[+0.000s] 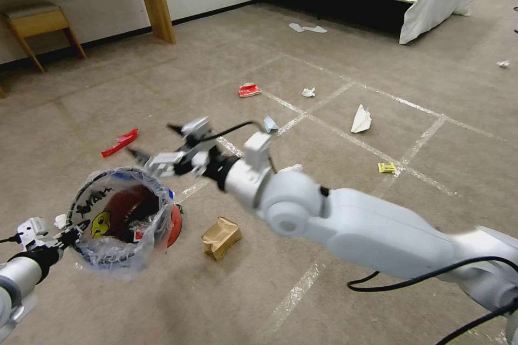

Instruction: Pick up the trash bin and place the garbage on the floor into it.

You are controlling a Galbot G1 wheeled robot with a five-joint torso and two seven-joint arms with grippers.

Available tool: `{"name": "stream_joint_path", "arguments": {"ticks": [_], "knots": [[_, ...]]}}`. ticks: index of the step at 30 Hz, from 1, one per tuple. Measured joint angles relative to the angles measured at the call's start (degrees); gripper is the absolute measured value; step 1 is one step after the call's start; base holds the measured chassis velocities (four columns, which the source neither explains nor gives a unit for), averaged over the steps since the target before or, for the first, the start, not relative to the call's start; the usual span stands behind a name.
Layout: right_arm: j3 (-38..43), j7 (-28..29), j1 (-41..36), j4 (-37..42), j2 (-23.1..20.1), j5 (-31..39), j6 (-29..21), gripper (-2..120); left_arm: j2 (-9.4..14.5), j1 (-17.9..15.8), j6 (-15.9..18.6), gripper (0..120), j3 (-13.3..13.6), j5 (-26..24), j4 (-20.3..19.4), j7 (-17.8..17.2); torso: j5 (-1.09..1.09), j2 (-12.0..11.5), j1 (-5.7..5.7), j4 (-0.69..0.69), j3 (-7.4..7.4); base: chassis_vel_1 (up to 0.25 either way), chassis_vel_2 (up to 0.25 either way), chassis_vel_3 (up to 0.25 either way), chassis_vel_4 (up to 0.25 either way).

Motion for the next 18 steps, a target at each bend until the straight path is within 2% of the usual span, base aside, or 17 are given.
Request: {"name": "stream_joint_path", "arguments": {"ticks": [1,2,3,5,6,8,9,14,16,18], "knots": [[0.0,0.0,0.0,0.0,0.0,0.0,0.0,100,0.0,0.0,0.0,0,0.0,0.0,0.0,0.0,0.00,0.0,0.00,0.00,0.00,0.000,0.000,0.000,0.000],[5.9,-0.1,-3.0,1.7,-1.9,0.7,0.1,100,0.0,0.0,0.0,0,-0.1,0.0,0.0,0.0,0.00,0.0,0.00,0.00,0.00,0.000,0.000,0.000,0.000],[5.9,-0.1,-3.0,1.7,-1.9,0.7,0.1,100,0.0,0.0,0.0,0,-0.1,0.0,0.0,0.0,0.00,0.0,0.00,0.00,0.00,0.000,0.000,0.000,0.000],[14.8,0.0,-9.9,3.0,-4.2,2.3,0.0,100,-0.1,0.0,0.0,0,-0.3,0.0,0.0,0.0,0.01,0.0,0.00,-0.01,0.00,0.000,0.000,0.000,0.000],[14.8,0.0,-9.9,3.0,-4.2,2.3,0.0,100,-0.1,0.0,0.0,0,-0.3,0.0,0.0,0.0,0.01,0.0,0.00,-0.01,0.00,0.000,0.000,0.000,0.000],[23.7,2.3,-17.2,2.8,-6.5,5.3,-0.5,100,-0.2,0.2,0.0,0,-0.4,0.1,0.0,0.1,0.02,0.0,0.00,-0.03,-0.01,0.000,0.000,0.000,0.000],[25.1,3.3,-18.5,2.3,-6.9,5.8,-0.6,100,-0.2,0.3,0.0,0,-0.4,0.1,0.0,0.1,0.02,0.0,0.00,-0.03,-0.01,0.000,0.000,0.000,0.000],[27.2,8.1,-22.0,-0.2,-7.6,8.1,-2.0,100,-0.3,0.3,0.0,0,-0.4,0.2,-0.2,0.1,0.01,0.0,0.00,-0.02,0.00,0.000,0.000,0.000,0.000],[25.2,14.8,-23.2,-3.1,-5.6,12.4,-6.1,100,-0.6,0.5,0.0,0,-0.3,0.4,-0.4,0.1,0.00,0.0,0.00,-0.01,0.00,0.000,0.000,0.000,0.000],[24.1,16.7,-23.4,-3.9,-4.7,13.5,-7.4,100,-0.7,0.6,0.0,0,-0.3,0.5,-0.5,0.1,-0.01,0.0,0.00,0.00,0.00,0.000,0.000,0.000,0.000]]}}
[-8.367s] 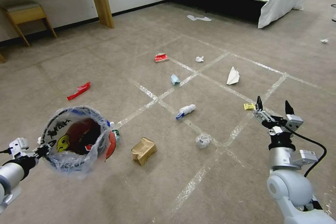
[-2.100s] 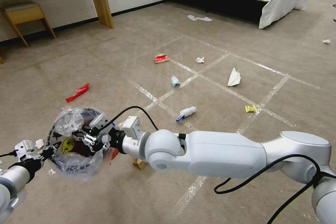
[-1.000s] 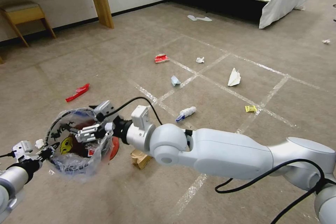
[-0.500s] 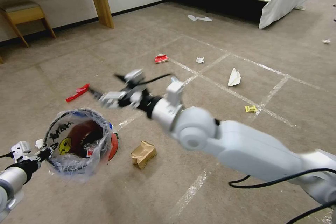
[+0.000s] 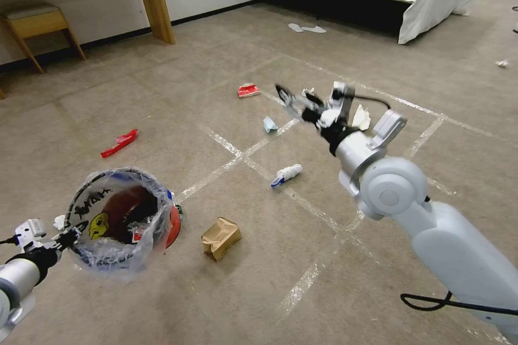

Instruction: Pick up the trash bin and place the garbage on the floor into it.

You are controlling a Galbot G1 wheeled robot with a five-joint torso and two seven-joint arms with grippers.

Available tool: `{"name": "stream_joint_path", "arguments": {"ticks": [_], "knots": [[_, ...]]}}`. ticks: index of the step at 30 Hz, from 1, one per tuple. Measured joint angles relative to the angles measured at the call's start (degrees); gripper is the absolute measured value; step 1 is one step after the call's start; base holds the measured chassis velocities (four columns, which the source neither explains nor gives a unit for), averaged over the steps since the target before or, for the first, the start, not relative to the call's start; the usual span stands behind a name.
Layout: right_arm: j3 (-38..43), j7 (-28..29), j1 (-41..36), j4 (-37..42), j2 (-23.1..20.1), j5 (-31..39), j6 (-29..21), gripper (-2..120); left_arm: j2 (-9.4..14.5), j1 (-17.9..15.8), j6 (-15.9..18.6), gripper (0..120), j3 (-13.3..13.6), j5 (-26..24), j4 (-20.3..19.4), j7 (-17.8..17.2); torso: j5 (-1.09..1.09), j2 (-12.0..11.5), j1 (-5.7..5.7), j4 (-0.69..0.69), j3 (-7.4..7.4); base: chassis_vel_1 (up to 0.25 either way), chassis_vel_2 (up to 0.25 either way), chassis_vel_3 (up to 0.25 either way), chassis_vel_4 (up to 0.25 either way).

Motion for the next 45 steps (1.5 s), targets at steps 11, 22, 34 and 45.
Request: {"name": "stream_joint_path", "arguments": {"ticks": [11,22,34,45], "knots": [[-10.1,16.0,0.1,-8.3,7.6,9.4,-11.1,100,-0.5,1.2,0.0,0,-0.6,0.5,-0.5,0.0,-0.02,0.0,0.00,0.00,0.00,0.000,0.000,0.000,0.000],[-14.9,22.6,-0.6,-21.3,18.2,11.2,-16.9,100,-0.9,1.3,-0.2,0,-0.8,0.8,-0.3,0.2,-0.02,0.0,0.00,-0.01,0.00,0.000,0.000,0.000,0.000],[-15.5,21.6,-0.2,-32.3,23.7,8.1,-17.2,100,-1.2,1.9,-0.3,0,-1.3,0.8,-0.5,0.2,-0.02,0.0,0.00,-0.01,0.00,0.000,0.000,0.000,0.000],[-13.5,21.7,-1.4,-36.5,29.1,6.8,-17.2,100,-1.5,3.2,-0.5,0,-3.2,0.9,-1.0,0.4,-0.01,0.0,0.00,-0.01,0.00,0.000,0.000,0.000,0.000]]}}
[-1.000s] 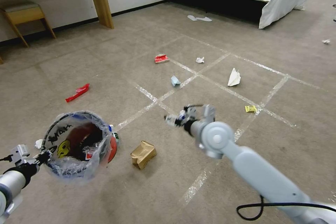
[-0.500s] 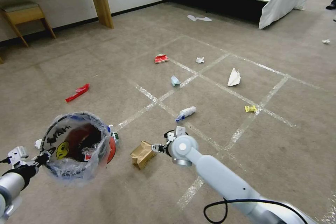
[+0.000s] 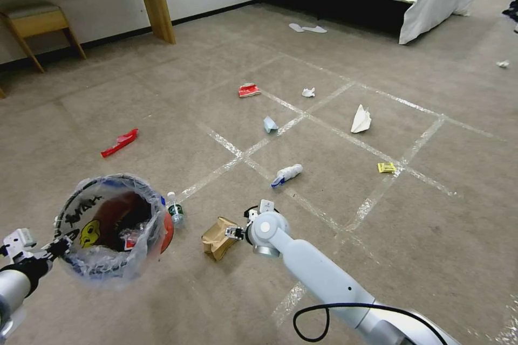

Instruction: Pick up the trash bin and place the garbage on the floor into it.

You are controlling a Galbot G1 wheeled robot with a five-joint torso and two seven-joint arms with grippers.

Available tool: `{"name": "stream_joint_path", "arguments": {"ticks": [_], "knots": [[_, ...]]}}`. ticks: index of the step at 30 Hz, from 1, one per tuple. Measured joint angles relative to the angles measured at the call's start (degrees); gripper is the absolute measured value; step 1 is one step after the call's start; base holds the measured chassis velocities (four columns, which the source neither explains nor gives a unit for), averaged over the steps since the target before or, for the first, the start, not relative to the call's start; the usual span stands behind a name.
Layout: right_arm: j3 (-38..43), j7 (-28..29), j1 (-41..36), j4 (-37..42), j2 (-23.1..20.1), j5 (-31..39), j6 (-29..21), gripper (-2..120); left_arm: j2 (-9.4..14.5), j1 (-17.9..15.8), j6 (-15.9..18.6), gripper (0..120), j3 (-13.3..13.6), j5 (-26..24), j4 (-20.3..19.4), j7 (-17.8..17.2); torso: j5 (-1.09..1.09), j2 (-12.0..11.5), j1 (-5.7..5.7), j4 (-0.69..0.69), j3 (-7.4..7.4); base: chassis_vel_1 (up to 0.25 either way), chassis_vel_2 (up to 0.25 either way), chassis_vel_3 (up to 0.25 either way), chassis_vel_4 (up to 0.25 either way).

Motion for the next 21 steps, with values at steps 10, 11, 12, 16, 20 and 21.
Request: {"name": "stream_joint_path", "arguments": {"ticks": [10,11,12,16,20,21], "knots": [[-0.3,1.3,-0.1,-2.3,1.1,0.2,-0.5,100,-0.7,1.6,-0.3,0,-1.7,0.0,-1.1,0.7,0.00,0.0,0.00,0.00,0.00,0.000,0.000,0.000,0.000],[-0.2,1.2,0.0,-3.5,1.4,-0.2,-0.5,100,-0.8,1.9,-0.3,0,-1.8,0.0,-1.3,0.7,0.00,0.0,0.00,0.00,0.00,0.000,0.000,0.000,0.000],[-0.2,1.2,0.0,-3.5,1.4,-0.2,-0.5,100,-0.8,1.9,-0.3,0,-1.8,0.0,-1.3,0.7,0.00,0.0,0.00,0.00,0.00,0.000,0.000,0.000,0.000],[0.0,0.3,0.3,-5.1,2.5,-1.0,-0.3,100,-1.1,2.0,-0.4,0,-1.8,0.0,-1.6,0.8,0.00,0.0,0.00,-0.01,0.00,0.000,0.000,0.000,0.000],[0.2,-1.5,0.9,-7.5,4.3,-2.3,0.2,100,-1.5,2.0,-0.4,0,-1.5,0.4,-1.6,0.8,0.00,0.0,0.00,0.00,0.00,0.000,0.000,0.000,0.000],[0.2,-1.5,0.9,-7.5,4.3,-2.3,0.2,100,-1.5,2.0,-0.4,0,-1.5,0.4,-1.6,0.8,0.00,0.0,0.00,0.00,0.00,0.000,0.000,0.000,0.000]]}}
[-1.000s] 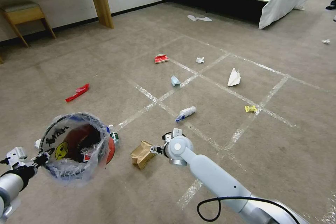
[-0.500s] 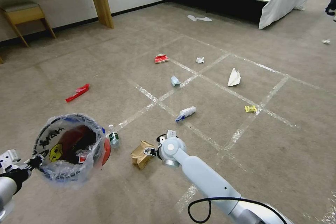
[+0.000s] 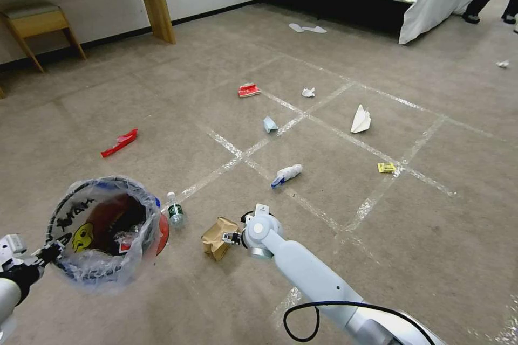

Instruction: Pick up the trash bin and place the garbage on the floor into it.

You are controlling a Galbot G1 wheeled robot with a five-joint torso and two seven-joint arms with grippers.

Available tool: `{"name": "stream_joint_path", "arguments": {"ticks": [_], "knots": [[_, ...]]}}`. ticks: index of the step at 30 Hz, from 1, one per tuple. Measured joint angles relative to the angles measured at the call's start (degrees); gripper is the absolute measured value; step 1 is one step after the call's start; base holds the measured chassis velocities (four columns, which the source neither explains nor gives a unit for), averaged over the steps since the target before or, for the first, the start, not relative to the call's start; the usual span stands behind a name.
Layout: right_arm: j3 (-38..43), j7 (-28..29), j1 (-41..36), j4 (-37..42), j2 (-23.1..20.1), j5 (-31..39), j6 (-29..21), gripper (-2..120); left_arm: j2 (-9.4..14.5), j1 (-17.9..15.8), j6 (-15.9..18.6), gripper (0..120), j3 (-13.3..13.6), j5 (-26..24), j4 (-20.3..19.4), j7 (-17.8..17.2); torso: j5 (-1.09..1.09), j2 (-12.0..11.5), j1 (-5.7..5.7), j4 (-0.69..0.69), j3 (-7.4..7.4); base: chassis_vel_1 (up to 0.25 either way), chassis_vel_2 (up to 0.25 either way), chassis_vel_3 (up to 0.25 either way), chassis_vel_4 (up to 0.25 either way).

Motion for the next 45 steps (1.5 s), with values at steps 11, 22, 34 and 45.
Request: {"name": "stream_joint_path", "arguments": {"ticks": [11,22,34,45], "knots": [[1.0,-5.4,1.4,-7.5,5.1,-4.8,1.2,100,0.0,0.1,0.0,0,0.3,0.2,0.0,0.0,0.00,0.0,0.00,0.00,0.00,0.000,0.000,0.000,0.000],[1.7,-11.1,1.9,-15.7,6.1,-10.8,2.7,99,-0.1,1.3,0.0,0,0.0,0.1,-1.4,0.1,0.00,0.0,0.00,0.00,0.00,0.000,0.000,0.000,0.000],[1.4,-14.0,1.5,-16.8,6.0,-13.8,4.1,59,-0.9,2.3,-0.3,0,-0.1,0.4,-2.5,1.3,0.02,0.0,0.00,0.01,-0.01,0.000,0.000,0.000,0.000],[0.5,-15.4,1.5,-17.1,6.0,-15.9,5.0,22,-0.7,2.1,-0.6,0,0.0,0.5,-2.2,1.6,0.02,0.0,0.00,0.01,0.00,0.000,0.000,0.000,0.000]]}}
